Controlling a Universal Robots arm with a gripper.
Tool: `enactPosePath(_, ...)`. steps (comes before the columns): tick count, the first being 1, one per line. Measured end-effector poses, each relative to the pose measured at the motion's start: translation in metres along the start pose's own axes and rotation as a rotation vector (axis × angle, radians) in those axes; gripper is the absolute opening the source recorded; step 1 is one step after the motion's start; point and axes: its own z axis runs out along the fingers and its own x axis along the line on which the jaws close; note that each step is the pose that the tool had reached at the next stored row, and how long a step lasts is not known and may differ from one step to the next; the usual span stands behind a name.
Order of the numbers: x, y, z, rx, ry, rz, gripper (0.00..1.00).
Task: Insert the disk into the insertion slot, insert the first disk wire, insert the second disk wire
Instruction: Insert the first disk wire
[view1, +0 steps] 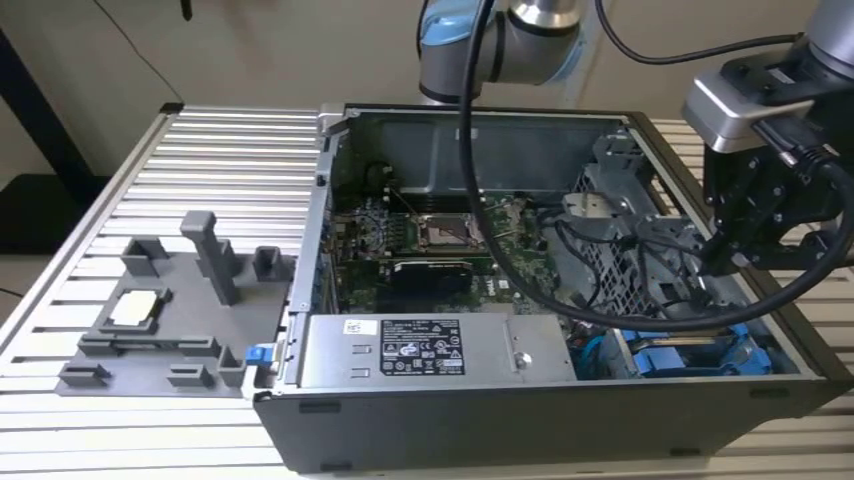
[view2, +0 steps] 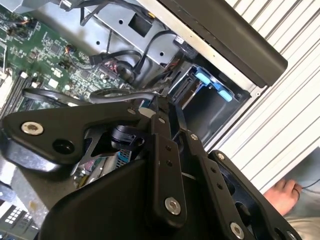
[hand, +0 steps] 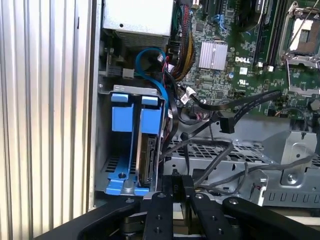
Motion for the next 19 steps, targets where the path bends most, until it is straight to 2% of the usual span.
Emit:
enactPosePath(2,0.0002,-0.0012,0.0012,-0.0023,0.0114,-0.001,0.19)
enactPosePath(3,0.0004,-0.002,0.0021,-0.0036,0.0146,-0.002,0.19)
enactPosePath(4,0.0005,-0.0036,0.003,-0.0072,0.0149,-0.002,0.19)
enactPosePath(6,0.0012,-0.0092,0.0046,-0.0235,0.0135,-0.001,0.19)
enactPosePath(10,0.0024,-0.0206,0.007,-0.0697,0.0092,0.002,0.19)
enactPosePath(15,0.0035,-0.0314,0.0093,-0.1128,0.0054,0.005,0.19)
enactPosePath(17,0.0037,-0.034,0.0103,-0.1242,0.0042,0.006,0.19)
enactPosePath(19,0.0038,-0.0338,0.012,-0.1243,0.005,0.016,0.19)
